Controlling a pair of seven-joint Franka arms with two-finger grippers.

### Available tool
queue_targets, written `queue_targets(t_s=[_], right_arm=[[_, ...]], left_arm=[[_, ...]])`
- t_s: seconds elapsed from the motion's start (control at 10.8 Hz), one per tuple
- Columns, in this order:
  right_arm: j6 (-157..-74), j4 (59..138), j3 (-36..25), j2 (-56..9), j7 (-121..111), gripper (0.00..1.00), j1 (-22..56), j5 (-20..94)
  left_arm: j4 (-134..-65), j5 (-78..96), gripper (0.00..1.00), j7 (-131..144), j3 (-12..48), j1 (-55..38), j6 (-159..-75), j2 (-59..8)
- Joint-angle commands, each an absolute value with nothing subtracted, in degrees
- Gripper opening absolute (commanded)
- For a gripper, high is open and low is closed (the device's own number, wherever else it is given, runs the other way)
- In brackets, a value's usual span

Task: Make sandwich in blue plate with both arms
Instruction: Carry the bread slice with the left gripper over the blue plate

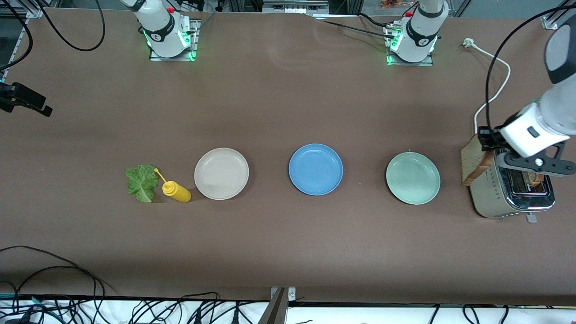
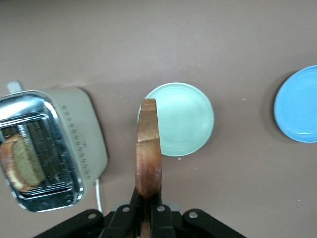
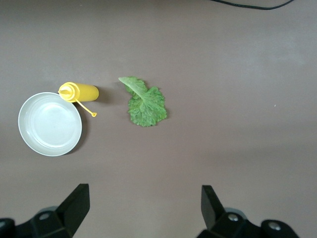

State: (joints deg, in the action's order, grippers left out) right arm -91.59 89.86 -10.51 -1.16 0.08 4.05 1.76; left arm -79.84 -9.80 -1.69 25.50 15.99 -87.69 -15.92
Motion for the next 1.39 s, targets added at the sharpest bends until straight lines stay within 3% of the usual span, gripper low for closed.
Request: queue_targets(t_s=[0.0,0.84,1.3], right_arm=[[-90.6,88.7,-10.5,-1.5,0.1,1.0,4.0,1.2],[-90.4,88.7,-11.5,-1.4,0.1,1.0,4.1,1.3],[-90.5,88.7,-11.5,-1.5,-0.1,1.0,4.1,1.4]], left_arm=[[-78.9,-4.5,0.0,4.0,30.1,16.1,-86.3,-16.4],[-78.8,22.0,0.0,4.4,30.4,12.3,-87.4,-24.9],[-79.1,31.2,0.0,4.7,30.4,8.1,-98.3,-28.3]])
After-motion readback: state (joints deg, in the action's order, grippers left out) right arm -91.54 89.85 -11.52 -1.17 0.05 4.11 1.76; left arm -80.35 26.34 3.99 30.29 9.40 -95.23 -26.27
